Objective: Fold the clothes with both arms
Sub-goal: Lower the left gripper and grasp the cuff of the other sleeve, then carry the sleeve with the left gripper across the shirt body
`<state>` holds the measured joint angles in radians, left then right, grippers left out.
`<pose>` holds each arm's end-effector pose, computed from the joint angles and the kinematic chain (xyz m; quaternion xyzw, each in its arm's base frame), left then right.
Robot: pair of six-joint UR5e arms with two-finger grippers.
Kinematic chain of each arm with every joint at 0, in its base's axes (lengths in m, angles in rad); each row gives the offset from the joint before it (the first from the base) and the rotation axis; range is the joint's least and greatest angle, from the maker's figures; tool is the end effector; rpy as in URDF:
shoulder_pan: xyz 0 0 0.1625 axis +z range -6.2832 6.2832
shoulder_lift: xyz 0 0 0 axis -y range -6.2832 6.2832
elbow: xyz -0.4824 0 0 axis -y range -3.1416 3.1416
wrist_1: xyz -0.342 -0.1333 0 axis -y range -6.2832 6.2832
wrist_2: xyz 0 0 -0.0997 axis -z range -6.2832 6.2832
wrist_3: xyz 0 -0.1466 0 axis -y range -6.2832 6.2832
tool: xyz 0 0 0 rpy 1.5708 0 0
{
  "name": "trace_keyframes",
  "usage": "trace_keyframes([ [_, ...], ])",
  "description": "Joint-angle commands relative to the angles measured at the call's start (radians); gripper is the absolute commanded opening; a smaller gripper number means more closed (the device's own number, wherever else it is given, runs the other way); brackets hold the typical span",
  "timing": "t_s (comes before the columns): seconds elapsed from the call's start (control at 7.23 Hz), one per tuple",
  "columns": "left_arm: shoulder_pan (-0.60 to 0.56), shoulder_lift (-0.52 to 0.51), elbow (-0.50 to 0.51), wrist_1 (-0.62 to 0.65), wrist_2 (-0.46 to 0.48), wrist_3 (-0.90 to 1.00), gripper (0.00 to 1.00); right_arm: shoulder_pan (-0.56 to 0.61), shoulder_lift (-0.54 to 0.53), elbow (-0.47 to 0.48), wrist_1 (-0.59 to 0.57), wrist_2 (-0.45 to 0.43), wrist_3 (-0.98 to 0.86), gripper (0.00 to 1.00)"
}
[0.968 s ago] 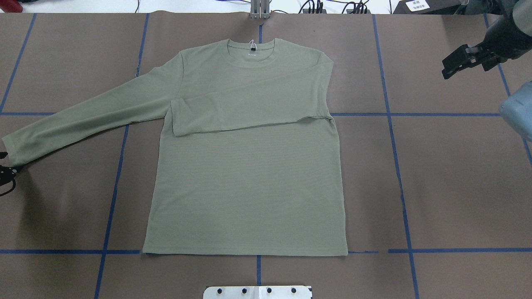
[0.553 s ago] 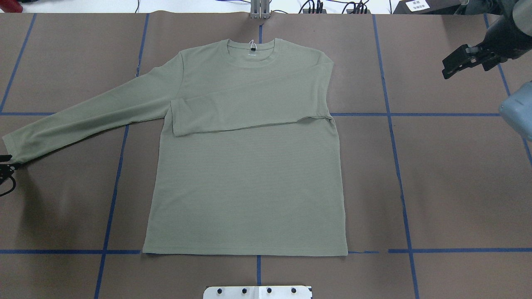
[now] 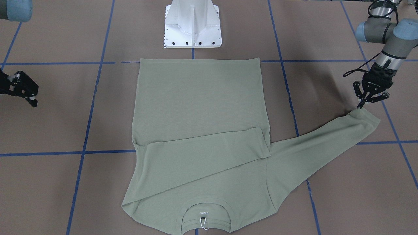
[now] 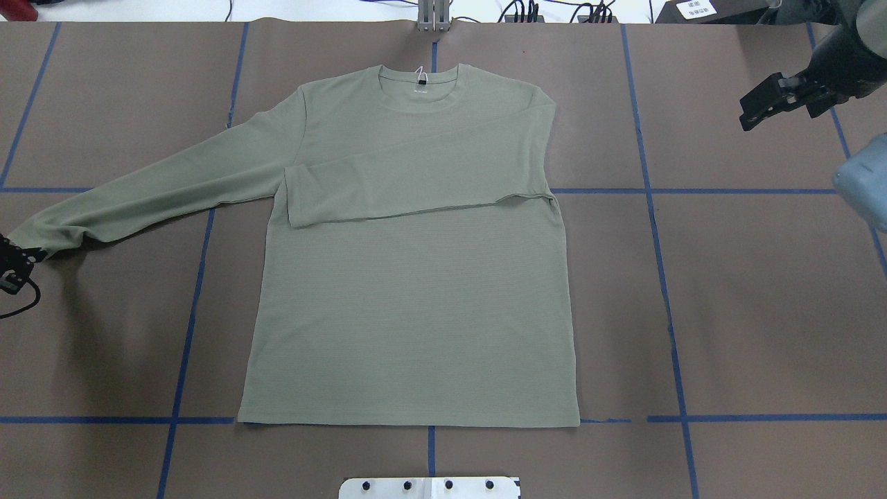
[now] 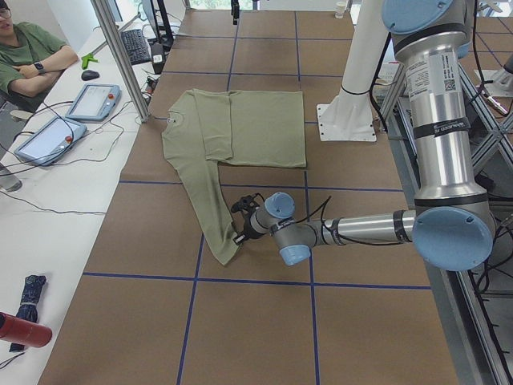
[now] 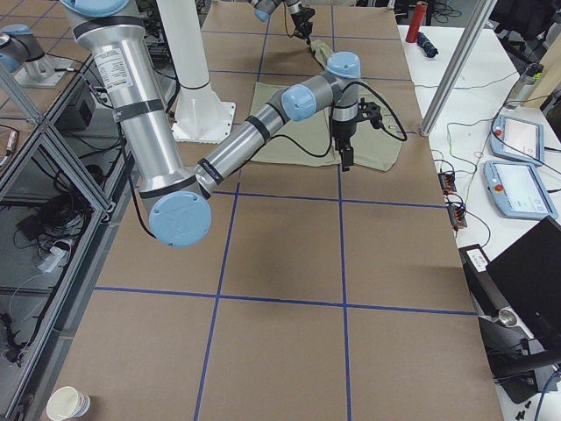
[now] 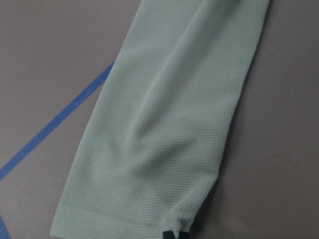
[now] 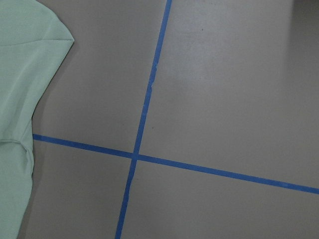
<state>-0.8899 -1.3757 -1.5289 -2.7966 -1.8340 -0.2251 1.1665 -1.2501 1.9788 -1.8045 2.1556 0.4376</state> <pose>0.1854 -0.3800 0.7106 0.3724 0.3097 0.2578 0.8360 -0.1694 -0.5290 0.4528 0.0999 -0.3509 -0.0551 0.9294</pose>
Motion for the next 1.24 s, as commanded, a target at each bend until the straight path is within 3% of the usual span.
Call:
trace_keyframes([
  [0.0,-0.071,-0.119,-0.059,0.040,-0.037,-0.002,0.00,0.062,-0.023,-0.024,-0.012,0.009,-0.117,1.00],
  [0.14,-0.122,-0.231,-0.080,0.174,-0.101,-0.003,0.00,0.109,-0.037,-0.063,-0.013,0.027,-0.223,1.00],
  [0.41,-0.149,-0.455,-0.149,0.480,-0.128,-0.042,0.00,0.177,-0.083,-0.092,-0.006,0.076,-0.327,1.00],
  [0.55,-0.143,-0.608,-0.158,0.667,-0.128,-0.156,0.00,0.200,-0.094,-0.097,-0.004,0.108,-0.330,1.00],
  [0.69,-0.106,-0.735,-0.154,0.775,-0.128,-0.265,0.00,0.206,-0.112,-0.097,-0.001,0.109,-0.332,1.00],
  [0.83,-0.024,-0.834,-0.133,0.807,-0.119,-0.401,0.00,0.214,-0.112,-0.098,-0.001,0.109,-0.329,1.00],
  [1.11,0.131,-1.025,-0.010,0.816,0.014,-0.598,0.00,0.225,-0.111,-0.129,0.000,0.109,-0.329,1.00],
])
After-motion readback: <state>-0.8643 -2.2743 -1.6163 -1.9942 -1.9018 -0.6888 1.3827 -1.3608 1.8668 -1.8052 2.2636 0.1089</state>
